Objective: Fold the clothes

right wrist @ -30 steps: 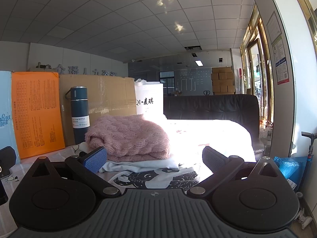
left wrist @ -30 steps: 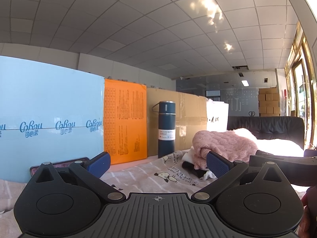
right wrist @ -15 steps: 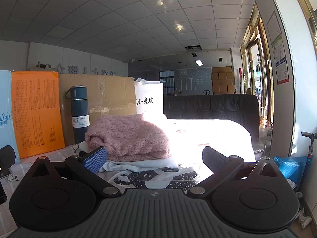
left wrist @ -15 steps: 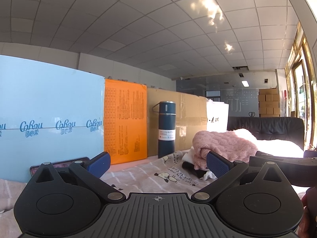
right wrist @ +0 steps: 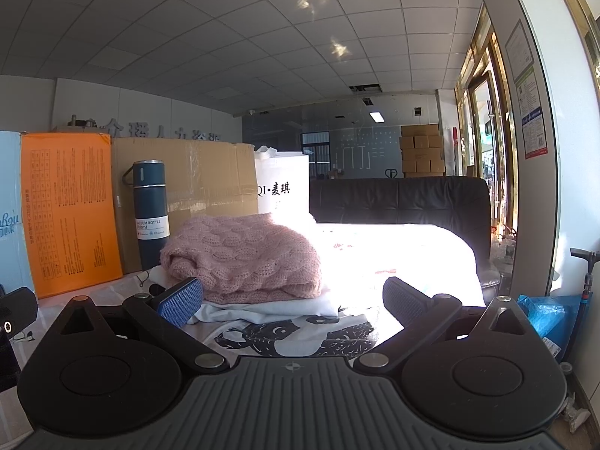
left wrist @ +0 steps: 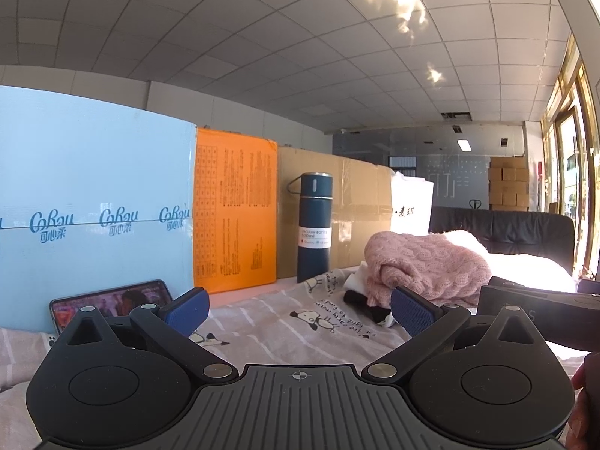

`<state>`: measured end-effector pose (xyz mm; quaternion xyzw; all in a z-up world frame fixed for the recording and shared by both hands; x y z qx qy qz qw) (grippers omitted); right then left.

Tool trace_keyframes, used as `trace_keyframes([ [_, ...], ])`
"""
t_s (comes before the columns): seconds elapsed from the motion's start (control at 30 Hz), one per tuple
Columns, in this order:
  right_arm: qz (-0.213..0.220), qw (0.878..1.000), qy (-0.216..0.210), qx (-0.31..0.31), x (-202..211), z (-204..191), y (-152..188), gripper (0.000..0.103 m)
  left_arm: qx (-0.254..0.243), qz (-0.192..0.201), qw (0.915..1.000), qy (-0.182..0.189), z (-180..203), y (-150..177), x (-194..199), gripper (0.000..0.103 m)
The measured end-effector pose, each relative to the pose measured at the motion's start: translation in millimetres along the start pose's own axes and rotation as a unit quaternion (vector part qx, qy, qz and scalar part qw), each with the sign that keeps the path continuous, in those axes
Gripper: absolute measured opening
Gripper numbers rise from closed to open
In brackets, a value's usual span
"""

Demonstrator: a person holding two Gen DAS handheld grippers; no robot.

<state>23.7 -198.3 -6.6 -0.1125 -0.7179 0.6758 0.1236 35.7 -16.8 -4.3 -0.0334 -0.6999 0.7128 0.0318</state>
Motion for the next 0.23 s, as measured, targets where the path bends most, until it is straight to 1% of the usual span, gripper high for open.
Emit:
trace_keyframes([
  [0.23,-0.001,1.000,0.000,0.000,-0.3,0.1,0.3,0.103,-0.002,0.003,1.0000,0.000,0.9,-0.1,0.4,0.103],
])
Point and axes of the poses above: each gripper's, at about its wrist camera, not at the fingertips, and x roughly against the way its jaws point, z to its right, y to its underside, the point moved 2 cm from there along -x, roughly the way its jaws point, and after that the axes turned 5 degrees about z, right-handed, at the moved point
